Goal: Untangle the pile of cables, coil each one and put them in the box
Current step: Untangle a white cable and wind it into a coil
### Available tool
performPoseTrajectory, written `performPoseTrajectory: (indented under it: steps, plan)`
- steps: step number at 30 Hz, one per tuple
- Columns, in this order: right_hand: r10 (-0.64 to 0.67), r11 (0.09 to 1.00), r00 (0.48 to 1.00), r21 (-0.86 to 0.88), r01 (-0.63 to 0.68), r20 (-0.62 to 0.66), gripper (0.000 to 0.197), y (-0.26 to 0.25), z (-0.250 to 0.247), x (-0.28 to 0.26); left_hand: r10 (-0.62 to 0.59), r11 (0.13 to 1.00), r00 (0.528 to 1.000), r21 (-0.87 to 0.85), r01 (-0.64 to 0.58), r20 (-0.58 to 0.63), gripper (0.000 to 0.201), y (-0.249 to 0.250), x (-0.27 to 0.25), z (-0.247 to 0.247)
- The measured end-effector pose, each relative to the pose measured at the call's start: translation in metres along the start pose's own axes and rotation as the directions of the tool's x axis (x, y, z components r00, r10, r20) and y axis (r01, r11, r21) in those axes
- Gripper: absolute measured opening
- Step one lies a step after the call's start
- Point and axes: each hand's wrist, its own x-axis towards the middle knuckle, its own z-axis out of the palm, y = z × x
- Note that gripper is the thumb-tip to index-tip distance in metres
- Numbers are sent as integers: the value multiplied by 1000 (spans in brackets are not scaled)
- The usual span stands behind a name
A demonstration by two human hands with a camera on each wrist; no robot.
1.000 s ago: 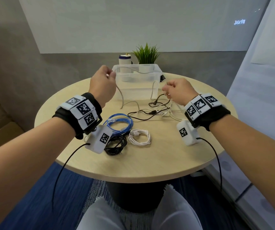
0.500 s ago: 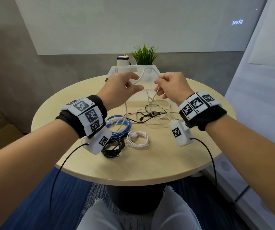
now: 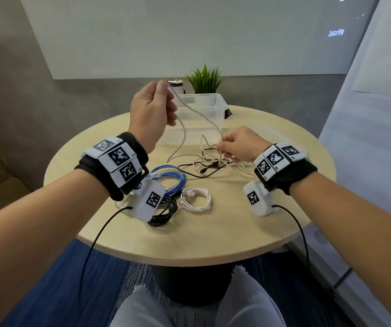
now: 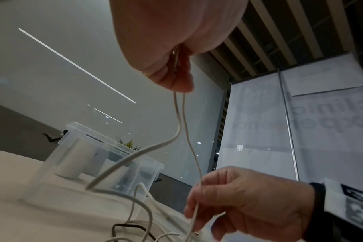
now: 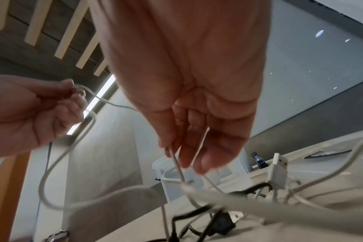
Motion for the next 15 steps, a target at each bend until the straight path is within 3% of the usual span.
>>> performPoseTrajectory:
  steps: [3, 5, 7, 9, 11, 15]
  plan:
    - [-22, 973, 992, 225, 49, -122, 18, -3, -7, 5, -195, 933, 976, 325, 154, 99, 43, -6, -2, -5]
    - [25, 869, 989, 492, 53, -149, 19, -9, -12, 6, -313, 844, 936, 499, 196, 163, 47, -9, -6, -5]
    - [61, 724, 989, 688, 48, -133, 20, -18, -17, 5, -349, 776, 922, 604, 183, 169, 44, -12, -6, -4]
    - [77, 636, 991, 771, 32, -105, 21, -25, -19, 2, -323, 705, 932, 699, 119, 167, 41, -14, -3, -4]
    - [74, 641, 994, 767, 19, -86, 23, -28, -21, 1, -272, 656, 945, 754, 46, 179, 39, -15, -1, -5]
    - [-24, 847, 998, 529, 52, -59, 21, -25, -16, -1, -102, 584, 972, 804, -115, 214, 41, -9, -3, -3]
